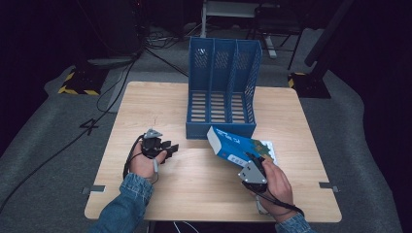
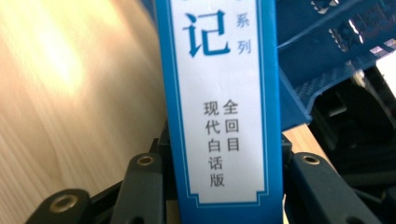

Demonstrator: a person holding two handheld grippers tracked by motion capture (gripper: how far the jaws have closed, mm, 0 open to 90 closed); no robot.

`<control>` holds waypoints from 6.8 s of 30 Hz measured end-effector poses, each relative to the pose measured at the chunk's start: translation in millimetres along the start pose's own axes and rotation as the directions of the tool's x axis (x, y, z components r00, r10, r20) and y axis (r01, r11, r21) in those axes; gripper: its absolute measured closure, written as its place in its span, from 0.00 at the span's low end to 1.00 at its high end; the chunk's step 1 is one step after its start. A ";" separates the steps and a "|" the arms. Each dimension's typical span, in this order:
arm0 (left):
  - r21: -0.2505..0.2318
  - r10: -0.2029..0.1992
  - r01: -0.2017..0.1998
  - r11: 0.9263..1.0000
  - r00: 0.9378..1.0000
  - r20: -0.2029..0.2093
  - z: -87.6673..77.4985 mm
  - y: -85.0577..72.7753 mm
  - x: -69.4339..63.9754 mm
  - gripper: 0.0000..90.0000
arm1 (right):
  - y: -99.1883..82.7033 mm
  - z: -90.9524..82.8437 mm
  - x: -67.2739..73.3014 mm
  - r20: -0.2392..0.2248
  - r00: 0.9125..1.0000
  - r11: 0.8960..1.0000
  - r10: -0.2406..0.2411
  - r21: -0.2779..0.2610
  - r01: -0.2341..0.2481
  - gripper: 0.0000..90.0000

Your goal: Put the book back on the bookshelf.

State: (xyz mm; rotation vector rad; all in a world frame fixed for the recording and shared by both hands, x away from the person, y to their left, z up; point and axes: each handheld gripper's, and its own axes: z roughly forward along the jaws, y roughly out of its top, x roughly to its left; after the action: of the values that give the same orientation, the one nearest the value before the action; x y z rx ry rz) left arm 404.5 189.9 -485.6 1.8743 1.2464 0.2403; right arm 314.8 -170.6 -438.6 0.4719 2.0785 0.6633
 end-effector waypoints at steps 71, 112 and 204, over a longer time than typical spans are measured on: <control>0.046 0.070 -0.071 0.996 0.997 0.028 15.4 -9.9 4.6 0.58 | -69.6 -10.2 -1.0 0.017 0.819 0.794 0.573 -0.257 -0.550 0.66; 0.043 0.070 -0.071 0.997 0.997 0.031 16.9 -9.9 2.0 0.52 | -44.7 22.8 -27.7 0.027 0.913 0.912 0.407 0.037 -0.408 0.57; 0.103 0.221 -0.207 0.973 0.965 -0.140 10.2 -14.9 2.4 0.32 | 101.4 127.4 -203.9 0.069 0.609 0.603 0.790 -0.266 -0.752 0.69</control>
State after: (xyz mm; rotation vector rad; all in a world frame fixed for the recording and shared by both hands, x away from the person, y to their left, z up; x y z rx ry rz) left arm 401.4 188.5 -503.5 2.1011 1.1685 0.4583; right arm 540.3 -168.0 -307.4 1.3054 1.5260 1.2806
